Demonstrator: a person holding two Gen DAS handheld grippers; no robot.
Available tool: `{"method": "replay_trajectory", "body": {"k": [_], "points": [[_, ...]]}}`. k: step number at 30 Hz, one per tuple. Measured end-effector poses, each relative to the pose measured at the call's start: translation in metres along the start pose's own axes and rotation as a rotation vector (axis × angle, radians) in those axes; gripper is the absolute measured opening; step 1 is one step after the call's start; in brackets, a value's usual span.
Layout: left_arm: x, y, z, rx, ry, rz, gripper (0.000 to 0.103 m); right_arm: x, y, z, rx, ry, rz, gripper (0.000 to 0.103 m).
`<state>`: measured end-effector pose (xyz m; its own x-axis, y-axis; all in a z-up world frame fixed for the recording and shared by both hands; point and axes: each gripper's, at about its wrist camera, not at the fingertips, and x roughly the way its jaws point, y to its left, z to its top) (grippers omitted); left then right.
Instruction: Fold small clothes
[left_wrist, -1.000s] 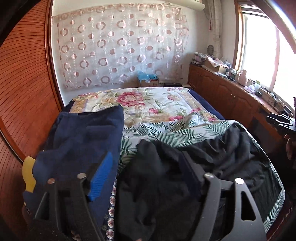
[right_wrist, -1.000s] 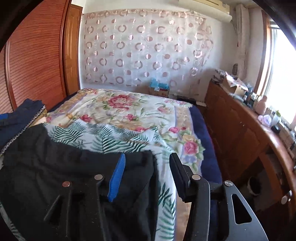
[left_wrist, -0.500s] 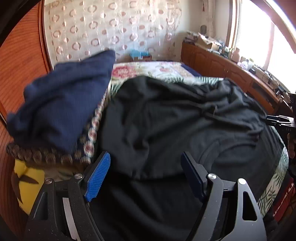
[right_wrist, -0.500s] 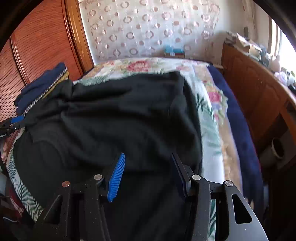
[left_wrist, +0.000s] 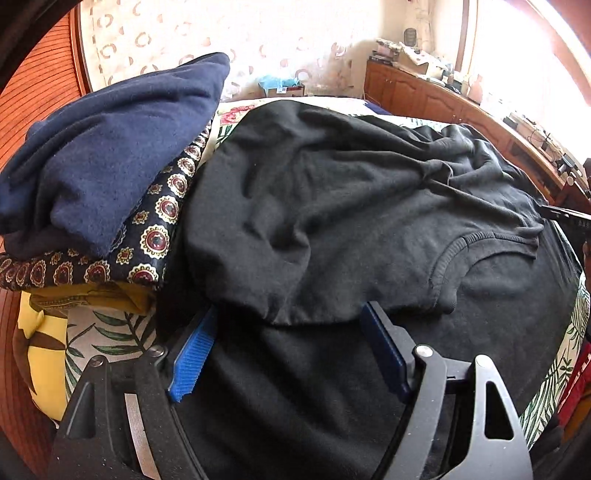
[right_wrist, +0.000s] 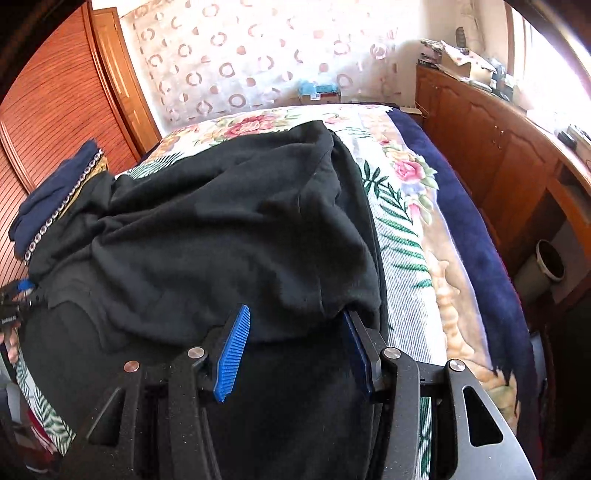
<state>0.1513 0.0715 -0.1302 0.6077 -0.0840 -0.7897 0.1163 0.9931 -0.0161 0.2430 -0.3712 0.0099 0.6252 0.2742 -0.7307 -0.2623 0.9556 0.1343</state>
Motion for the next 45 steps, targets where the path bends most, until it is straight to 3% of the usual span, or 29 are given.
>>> {"method": "replay_trajectory", "body": {"k": [14, 19, 31, 36, 38, 42, 45], "points": [[0.002, 0.000, -0.002, -0.001, -0.013, -0.005, 0.087, 0.011, -0.010, -0.015, -0.042, -0.052, -0.030, 0.052], [0.002, 0.000, -0.003, -0.005, -0.013, 0.001, 0.087, 0.043, 0.012, -0.012, -0.059, -0.047, -0.051, 0.053], [-0.017, 0.029, 0.008, -0.154, -0.069, -0.040, 0.036, 0.045, 0.015, -0.012, -0.089, -0.042, -0.082, 0.053], [-0.011, 0.034, 0.013, -0.211, -0.076, -0.057, 0.027, 0.045, 0.016, -0.012, -0.090, -0.042, -0.082, 0.053], [-0.012, 0.034, 0.013, -0.218, -0.093, -0.051, 0.009, 0.045, 0.015, -0.012, -0.089, -0.042, -0.080, 0.053], [-0.019, 0.033, 0.015, -0.210, -0.127, -0.031, 0.007, 0.048, 0.022, -0.005, -0.158, -0.018, -0.113, 0.053], [-0.020, 0.035, 0.016, -0.220, -0.123, -0.026, 0.007, 0.053, 0.012, 0.003, -0.104, -0.004, -0.088, 0.052]]}}
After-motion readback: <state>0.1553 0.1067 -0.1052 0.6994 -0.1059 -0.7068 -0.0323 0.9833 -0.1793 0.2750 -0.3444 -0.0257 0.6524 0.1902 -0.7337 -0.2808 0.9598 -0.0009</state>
